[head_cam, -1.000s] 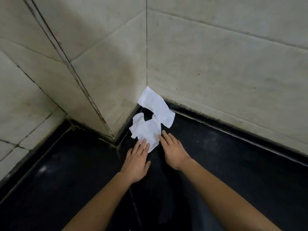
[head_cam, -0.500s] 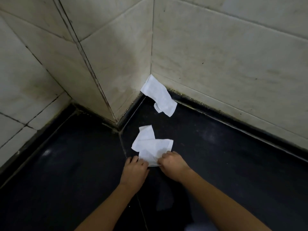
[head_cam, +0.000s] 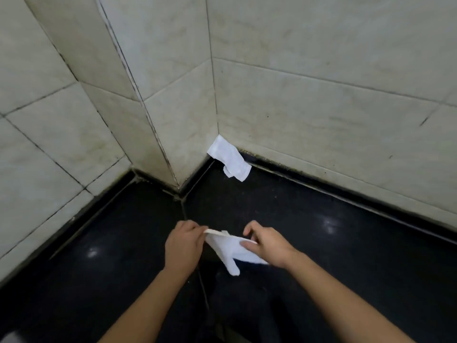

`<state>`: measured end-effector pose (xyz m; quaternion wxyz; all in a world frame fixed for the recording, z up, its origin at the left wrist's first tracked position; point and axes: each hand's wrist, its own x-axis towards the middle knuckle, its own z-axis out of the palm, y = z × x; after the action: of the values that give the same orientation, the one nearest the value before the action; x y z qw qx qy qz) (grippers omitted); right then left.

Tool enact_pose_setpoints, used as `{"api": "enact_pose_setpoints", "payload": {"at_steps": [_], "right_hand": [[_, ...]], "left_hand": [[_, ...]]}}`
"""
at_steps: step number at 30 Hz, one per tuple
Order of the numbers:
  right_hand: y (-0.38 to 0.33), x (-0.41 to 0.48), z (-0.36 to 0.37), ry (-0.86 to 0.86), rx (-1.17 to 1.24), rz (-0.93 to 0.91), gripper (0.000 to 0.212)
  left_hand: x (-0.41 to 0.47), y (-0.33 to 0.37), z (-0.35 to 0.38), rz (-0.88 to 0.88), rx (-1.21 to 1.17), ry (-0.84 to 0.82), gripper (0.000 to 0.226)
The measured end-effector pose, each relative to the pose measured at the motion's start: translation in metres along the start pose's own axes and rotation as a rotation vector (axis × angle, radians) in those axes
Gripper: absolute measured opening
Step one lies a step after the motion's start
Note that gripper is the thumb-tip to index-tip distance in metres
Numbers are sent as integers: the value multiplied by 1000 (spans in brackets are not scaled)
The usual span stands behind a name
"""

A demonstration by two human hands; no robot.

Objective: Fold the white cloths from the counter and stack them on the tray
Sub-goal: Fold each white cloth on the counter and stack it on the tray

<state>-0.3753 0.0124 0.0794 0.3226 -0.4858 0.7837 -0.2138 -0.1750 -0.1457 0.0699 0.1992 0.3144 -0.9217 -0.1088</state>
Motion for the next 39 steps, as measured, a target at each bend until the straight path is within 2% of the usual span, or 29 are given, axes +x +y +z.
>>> {"api": "enact_pose_setpoints", "payload": {"at_steps": [2,4,6,9,15,18,21,24,31,33,35,39], "right_hand": [[-3,-14,-18,101,154,0,22],[-6,-22,-32,146,233,-1,12],[-5,-31,-44,140,261,-5,8],[4,-42,-54,105,202,15,12],[23,-56,-60,117,158,50,17],[26,-56,-61,151,241,61,19],[26,-51,-63,197,302,69,10],[20,-36,-70,318,282,42,5],[-16,-7,-106,569,424,-74,8],[-14,-6,-99,587,359,-108,10],[1,-8,-78,535,181,-117,12],[53,-21,-7,258,-263,-29,22]], "left_hand": [[3,9,-18,-41,8,43,17],[5,15,-31,-73,-4,92,20],[5,22,-40,-104,-38,147,21],[1,27,-46,-166,-70,173,17],[-15,27,-45,-212,-112,46,8],[-12,24,-46,-265,-293,-26,5],[1,20,-50,-325,-414,-89,7],[26,17,-55,-327,-396,-106,7],[80,17,-90,-199,-386,60,2],[75,10,-89,-104,-272,86,4],[56,1,-73,10,-121,47,7],[-16,-21,-10,60,0,-200,18]]}}
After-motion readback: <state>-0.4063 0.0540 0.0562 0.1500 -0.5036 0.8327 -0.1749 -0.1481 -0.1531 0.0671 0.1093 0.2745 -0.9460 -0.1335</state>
